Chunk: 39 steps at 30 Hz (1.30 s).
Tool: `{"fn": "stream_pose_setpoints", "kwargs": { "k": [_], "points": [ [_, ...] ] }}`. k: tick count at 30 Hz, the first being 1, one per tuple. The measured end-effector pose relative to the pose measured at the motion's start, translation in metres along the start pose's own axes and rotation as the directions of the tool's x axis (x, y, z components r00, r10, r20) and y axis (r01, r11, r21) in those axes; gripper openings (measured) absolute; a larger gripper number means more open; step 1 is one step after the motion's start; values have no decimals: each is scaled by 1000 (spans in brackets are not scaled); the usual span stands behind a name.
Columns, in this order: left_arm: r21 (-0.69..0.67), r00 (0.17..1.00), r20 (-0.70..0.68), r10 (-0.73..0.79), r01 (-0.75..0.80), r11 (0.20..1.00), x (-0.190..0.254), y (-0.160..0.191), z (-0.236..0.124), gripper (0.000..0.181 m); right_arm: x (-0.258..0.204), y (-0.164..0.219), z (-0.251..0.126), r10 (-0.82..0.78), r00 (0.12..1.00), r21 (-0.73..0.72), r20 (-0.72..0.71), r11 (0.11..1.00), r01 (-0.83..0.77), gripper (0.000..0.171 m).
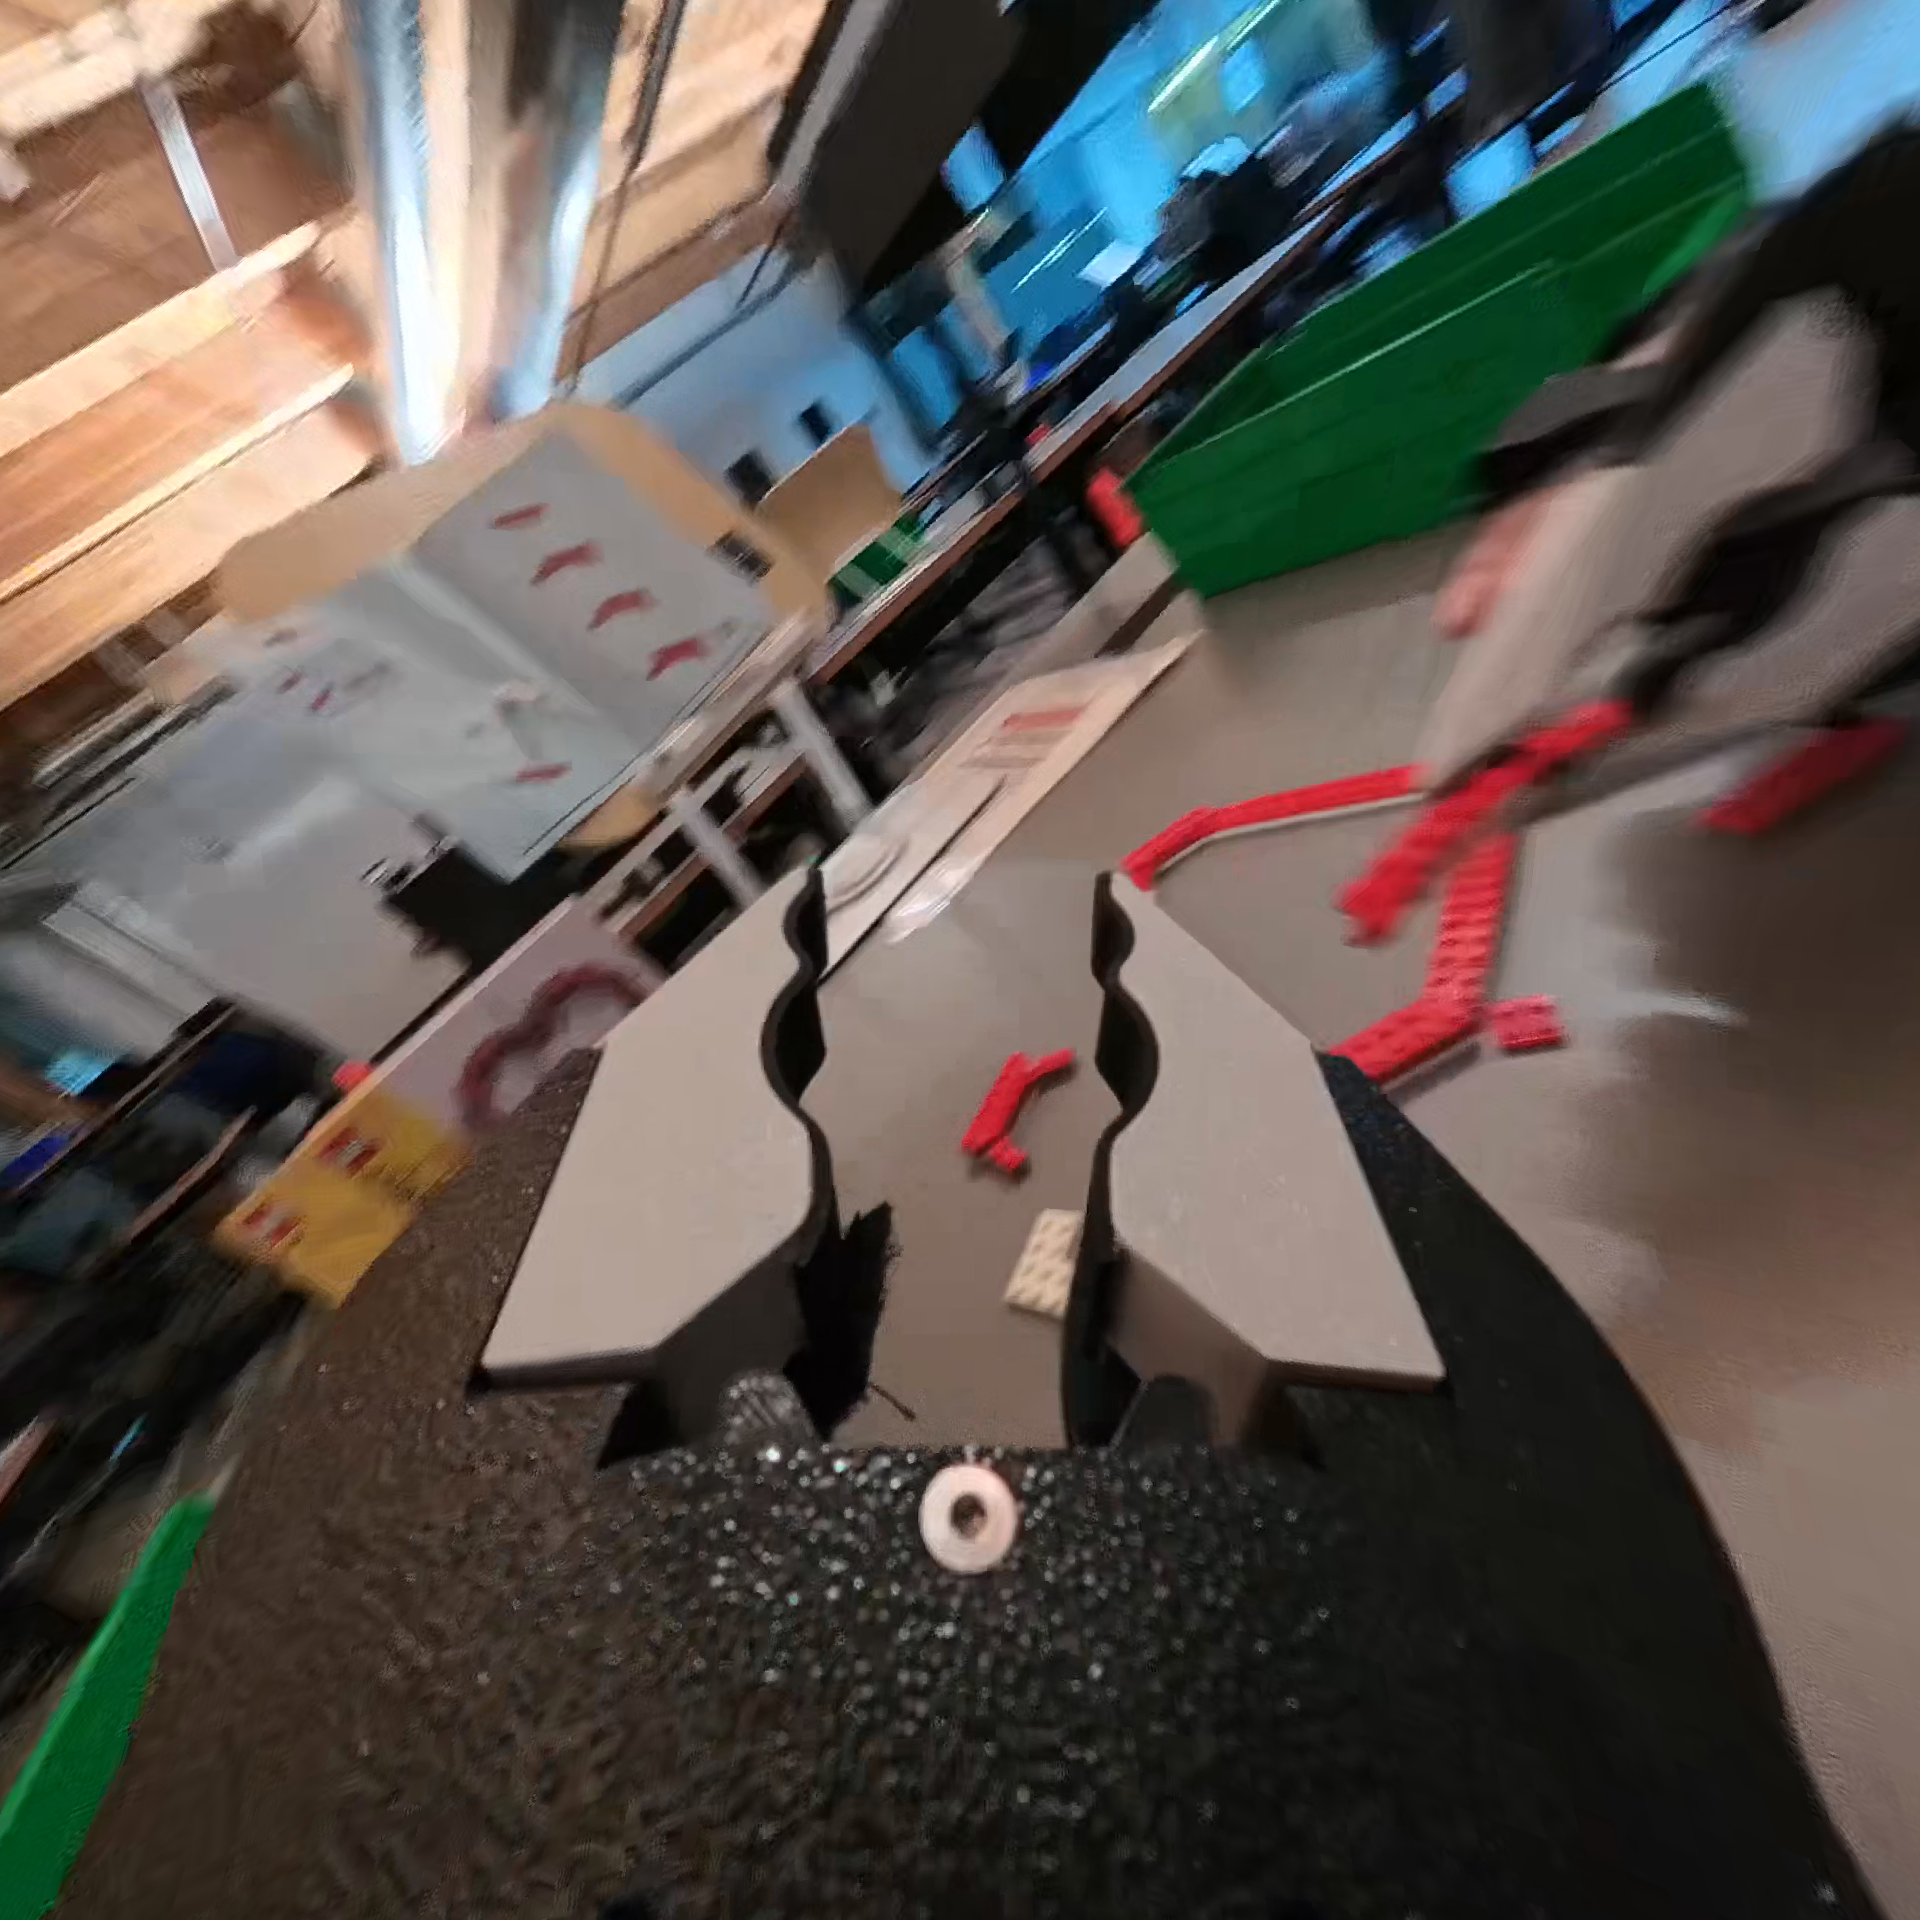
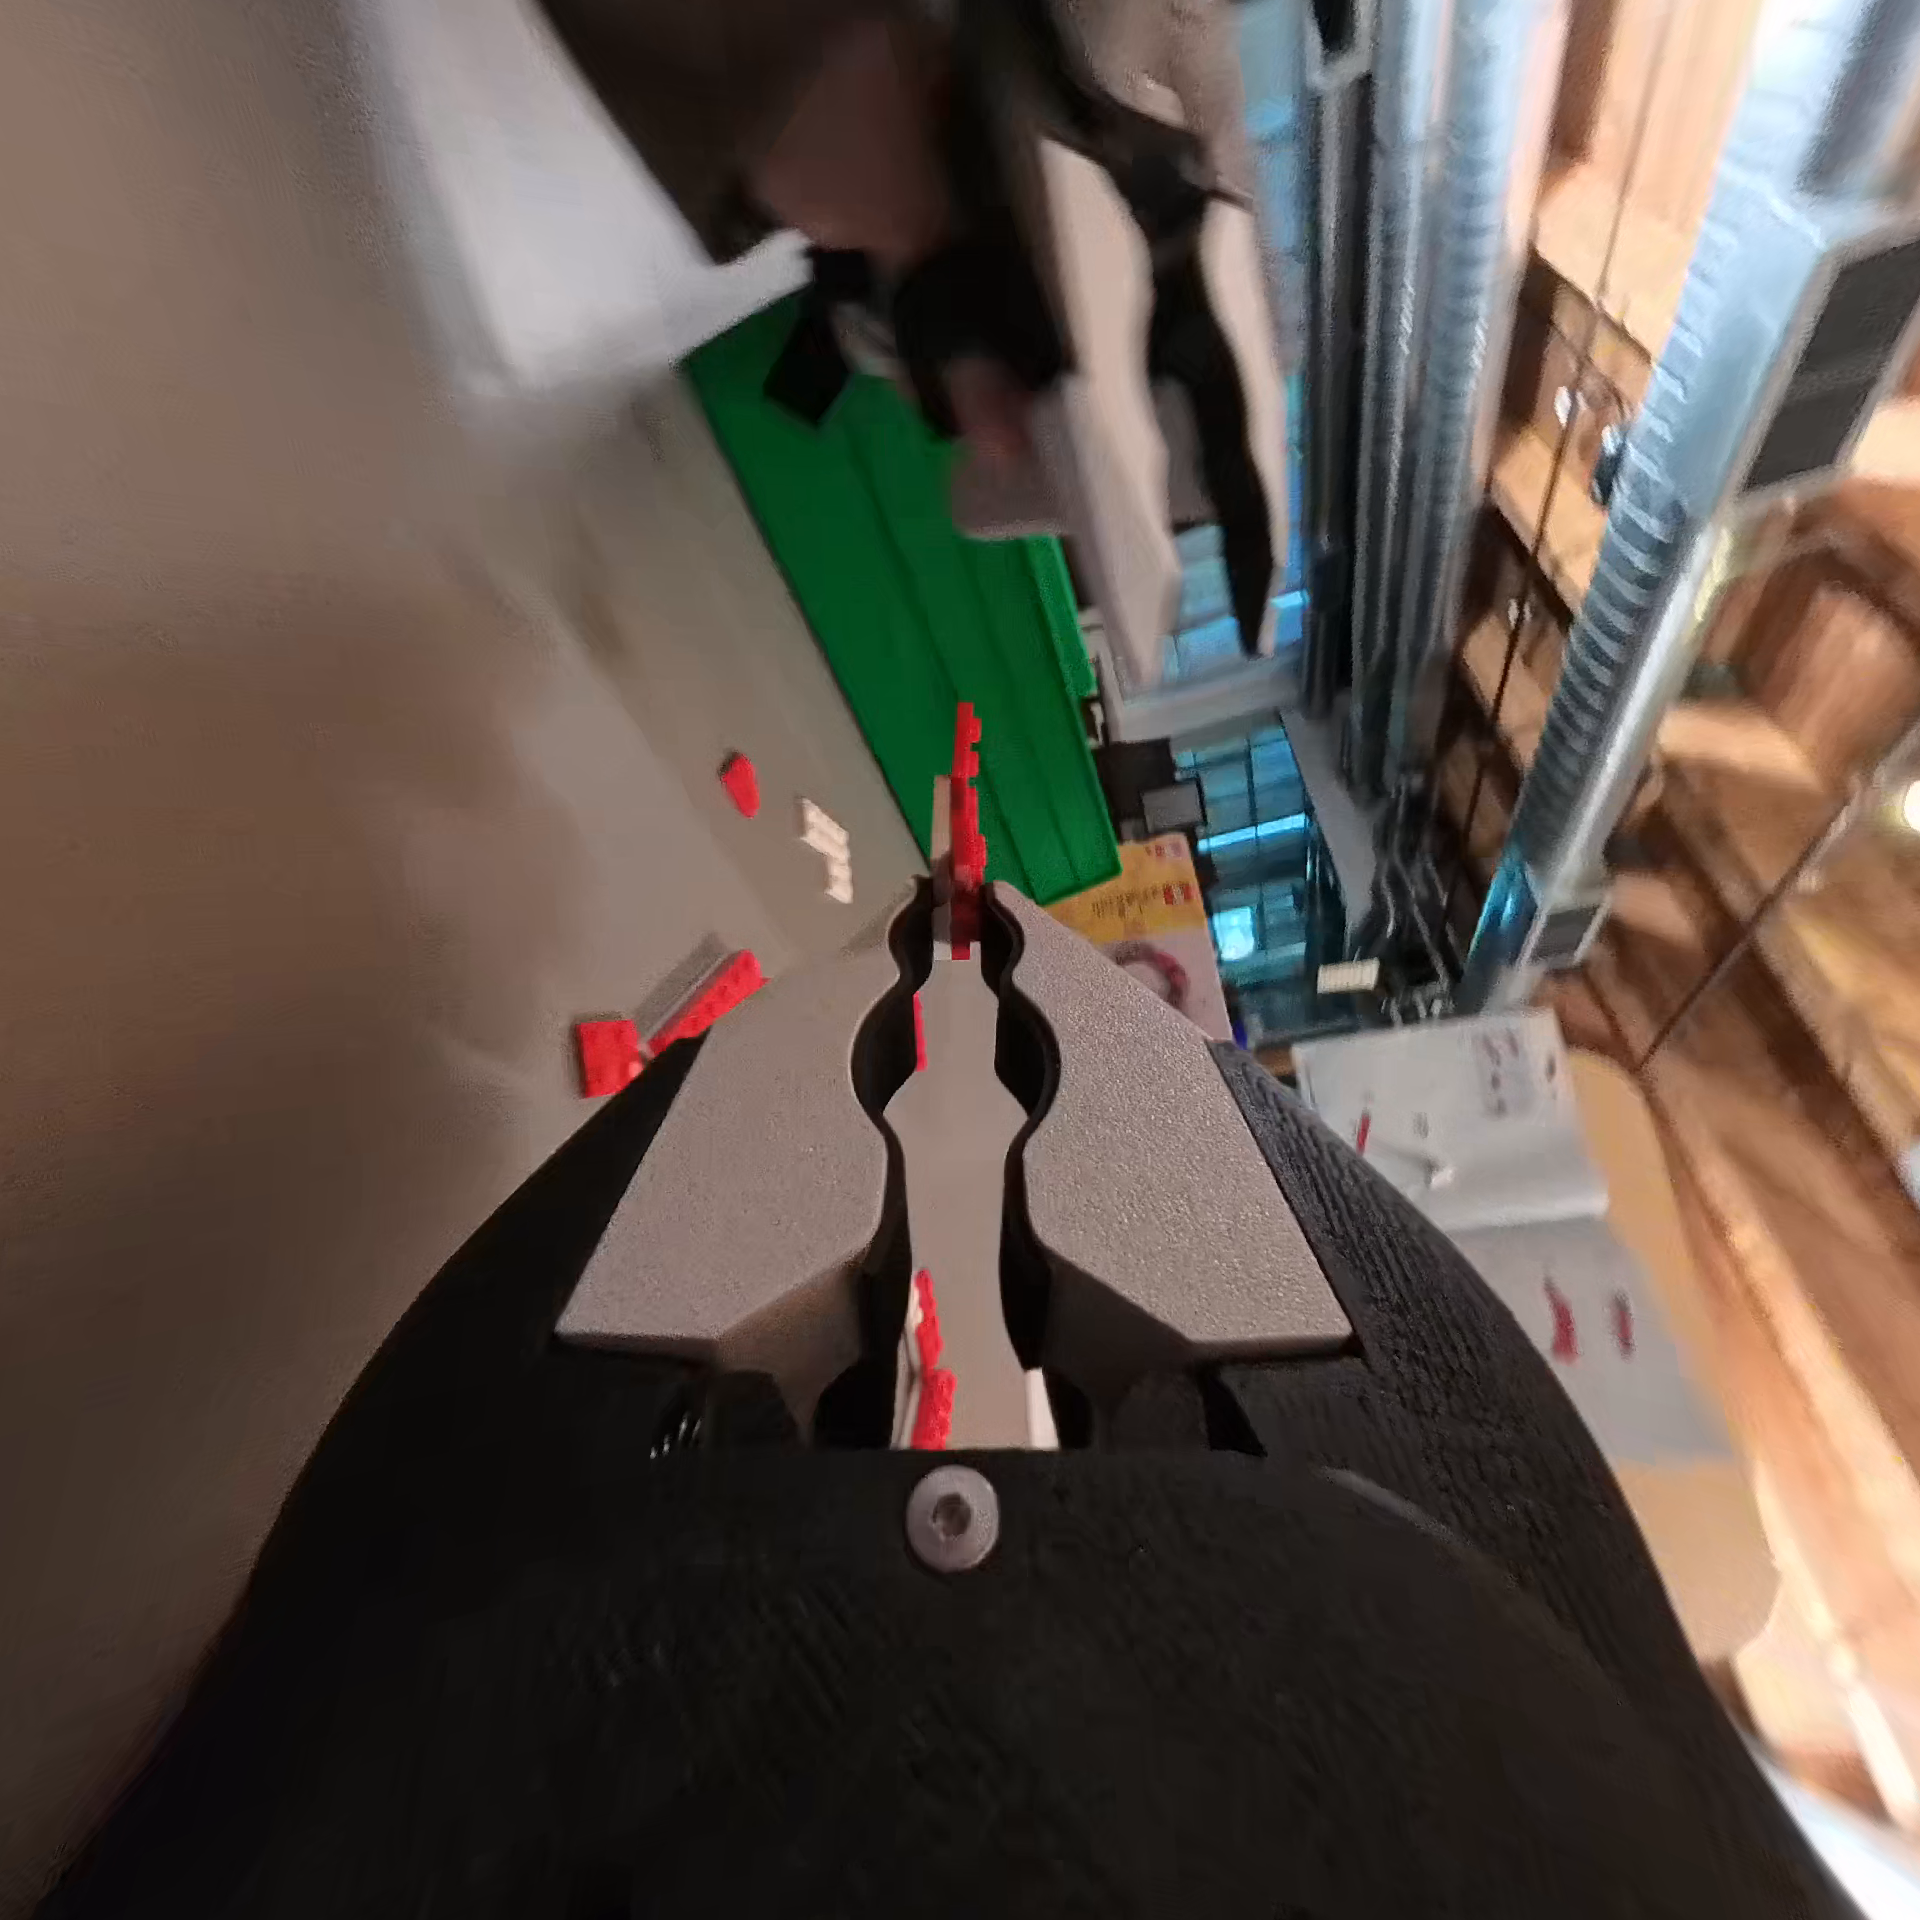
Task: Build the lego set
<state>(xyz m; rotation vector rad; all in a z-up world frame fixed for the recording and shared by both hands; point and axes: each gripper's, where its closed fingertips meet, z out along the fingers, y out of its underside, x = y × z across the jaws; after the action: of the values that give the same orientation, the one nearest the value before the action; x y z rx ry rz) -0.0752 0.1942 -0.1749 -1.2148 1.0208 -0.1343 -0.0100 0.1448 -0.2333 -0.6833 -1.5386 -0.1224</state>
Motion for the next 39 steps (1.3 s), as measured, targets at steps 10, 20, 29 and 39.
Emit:
{"fn": "stream_pose_setpoints", "kwargs": {
  "k": [10,20,29,39],
  "points": [
    [-132,998,-15,-61,58,990,-3,16,-1,49,-63,-14,14,-248,940,102,235,968,230,7],
    [-156,995,-43,-86,79,985,3,18,2,47,-81,-7,17,-340,896,106,284,940,323,7],
    [-184,994,-44,-95,86,979,4,21,2,47,-81,0,17,-366,888,85,279,930,357,16],
    [-192,994,-26,-106,99,976,-5,16,-4,47,-76,13,12,-247,907,13,341,966,258,25]
  ]
}}
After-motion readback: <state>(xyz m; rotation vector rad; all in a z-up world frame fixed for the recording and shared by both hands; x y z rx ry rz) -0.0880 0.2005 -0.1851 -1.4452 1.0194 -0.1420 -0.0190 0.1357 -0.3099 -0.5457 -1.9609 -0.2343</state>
